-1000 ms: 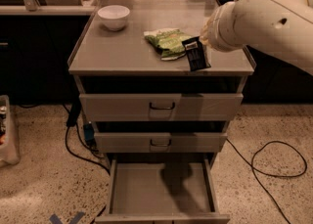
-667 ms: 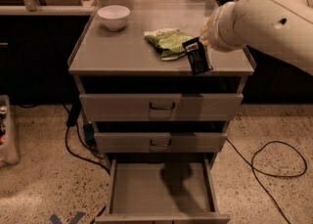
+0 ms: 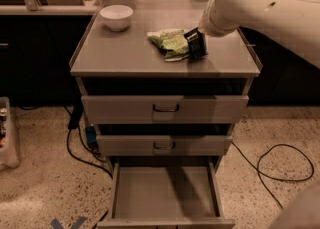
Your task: Pick rxbar blueberry from bottom drawer and place on counter
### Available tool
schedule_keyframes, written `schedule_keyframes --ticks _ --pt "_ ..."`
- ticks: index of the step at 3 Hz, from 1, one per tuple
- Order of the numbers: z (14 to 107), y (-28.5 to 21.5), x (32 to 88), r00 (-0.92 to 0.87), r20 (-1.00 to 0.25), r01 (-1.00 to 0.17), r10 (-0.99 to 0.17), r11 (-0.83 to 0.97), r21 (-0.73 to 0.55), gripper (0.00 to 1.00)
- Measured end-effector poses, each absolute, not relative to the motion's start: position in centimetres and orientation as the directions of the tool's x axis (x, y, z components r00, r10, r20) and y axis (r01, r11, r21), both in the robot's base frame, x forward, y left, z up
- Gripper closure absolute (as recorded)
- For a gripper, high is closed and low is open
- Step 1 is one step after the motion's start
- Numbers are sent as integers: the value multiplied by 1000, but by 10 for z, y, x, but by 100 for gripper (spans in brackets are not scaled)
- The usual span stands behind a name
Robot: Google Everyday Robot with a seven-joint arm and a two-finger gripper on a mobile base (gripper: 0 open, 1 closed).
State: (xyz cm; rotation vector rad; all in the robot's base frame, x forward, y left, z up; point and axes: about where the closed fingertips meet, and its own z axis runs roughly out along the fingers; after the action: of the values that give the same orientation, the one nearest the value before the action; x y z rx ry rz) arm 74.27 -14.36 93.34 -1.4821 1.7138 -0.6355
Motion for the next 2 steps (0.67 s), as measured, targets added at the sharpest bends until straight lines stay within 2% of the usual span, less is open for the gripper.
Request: schedule_keyframes --ticks 1,2 --pt "924 -136 749 -28 -227 -605 -973 197 -771 100" --pt "924 -136 749 -28 -227 -605 -973 197 -771 83"
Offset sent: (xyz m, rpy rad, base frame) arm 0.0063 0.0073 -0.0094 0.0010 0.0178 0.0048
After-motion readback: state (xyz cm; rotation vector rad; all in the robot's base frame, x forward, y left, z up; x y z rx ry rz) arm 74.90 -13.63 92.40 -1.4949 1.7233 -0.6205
